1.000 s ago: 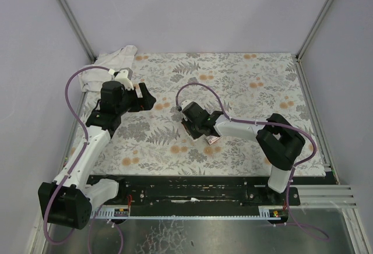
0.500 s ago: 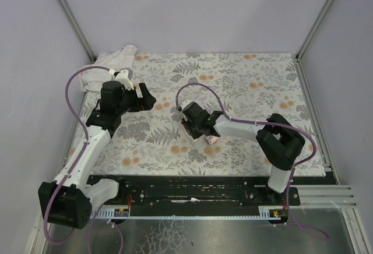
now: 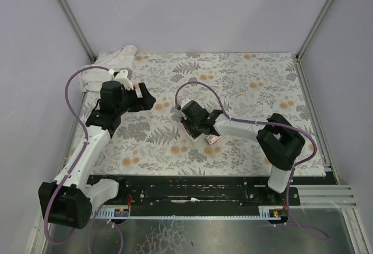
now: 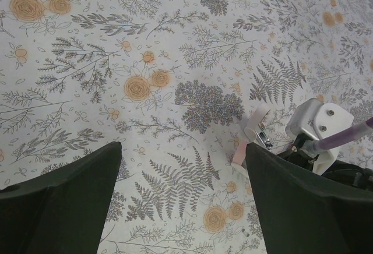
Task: Load the staples into the stapler
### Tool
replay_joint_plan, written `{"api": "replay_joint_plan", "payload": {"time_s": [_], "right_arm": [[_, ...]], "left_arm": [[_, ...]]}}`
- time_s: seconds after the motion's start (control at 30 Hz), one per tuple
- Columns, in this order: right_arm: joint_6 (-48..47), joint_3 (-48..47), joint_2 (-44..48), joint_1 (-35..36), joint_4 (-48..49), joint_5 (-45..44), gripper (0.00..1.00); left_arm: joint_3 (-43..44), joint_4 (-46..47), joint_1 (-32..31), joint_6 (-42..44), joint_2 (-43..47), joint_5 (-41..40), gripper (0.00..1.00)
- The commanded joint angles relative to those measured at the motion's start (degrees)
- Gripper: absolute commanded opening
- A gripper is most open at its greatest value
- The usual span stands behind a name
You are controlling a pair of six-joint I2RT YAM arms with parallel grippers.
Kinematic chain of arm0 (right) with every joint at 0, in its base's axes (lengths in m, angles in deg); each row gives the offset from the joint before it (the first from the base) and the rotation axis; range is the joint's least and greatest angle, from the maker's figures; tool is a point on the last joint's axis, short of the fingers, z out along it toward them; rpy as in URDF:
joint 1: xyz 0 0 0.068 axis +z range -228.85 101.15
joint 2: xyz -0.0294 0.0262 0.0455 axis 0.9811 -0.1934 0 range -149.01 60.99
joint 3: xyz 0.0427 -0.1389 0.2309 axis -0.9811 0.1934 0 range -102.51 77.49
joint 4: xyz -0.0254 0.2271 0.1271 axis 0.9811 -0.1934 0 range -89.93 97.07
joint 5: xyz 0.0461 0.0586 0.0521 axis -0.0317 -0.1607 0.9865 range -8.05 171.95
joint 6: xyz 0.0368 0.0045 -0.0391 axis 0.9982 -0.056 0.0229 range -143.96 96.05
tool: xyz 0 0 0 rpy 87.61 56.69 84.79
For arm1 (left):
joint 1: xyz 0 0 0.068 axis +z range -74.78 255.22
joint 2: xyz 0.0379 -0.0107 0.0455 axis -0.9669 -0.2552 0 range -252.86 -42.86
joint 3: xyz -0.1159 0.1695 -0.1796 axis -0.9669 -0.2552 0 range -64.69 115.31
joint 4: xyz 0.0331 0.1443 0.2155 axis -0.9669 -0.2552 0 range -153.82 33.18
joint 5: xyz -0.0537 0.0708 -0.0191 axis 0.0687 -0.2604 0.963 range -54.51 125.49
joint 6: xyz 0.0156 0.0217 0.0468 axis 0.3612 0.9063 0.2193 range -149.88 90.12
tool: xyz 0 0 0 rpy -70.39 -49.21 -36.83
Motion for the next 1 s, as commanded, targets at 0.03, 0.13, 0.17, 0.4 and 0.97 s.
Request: {"api": "replay_joint_plan", "payload": {"time_s": [0.03, 0.13, 0.17, 0.4, 0.97], "right_arm": [[-0.61, -2.24, -0.23, 0.6, 0.3, 0.59, 0.18], [-0.41, -2.01, -0.55, 0.56, 0.27, 0.87, 0.18], [-0.39, -1.88, -0.62, 0.55, 0.32, 0.94, 0.18], [-0.37, -1.86, -1.06, 0.57, 0.42, 0.81, 0.18], [0.37, -1.11, -1.96, 0.59, 0.58, 1.28, 0.17]], "left_arm": [[-0.38, 2.78, 0.64, -0.47, -0.04, 0.92, 0.86], [-0.41, 2.8, 0.6, -0.47, 0.01, 1.05, 0.86], [-0.37, 2.8, 0.61, -0.47, -0.04, 1.04, 0.86], [-0.4, 2.8, 0.71, -0.47, -0.1, 1.16, 0.86], [-0.43, 2.97, 0.89, -0.55, -0.24, 1.47, 0.86]]}}
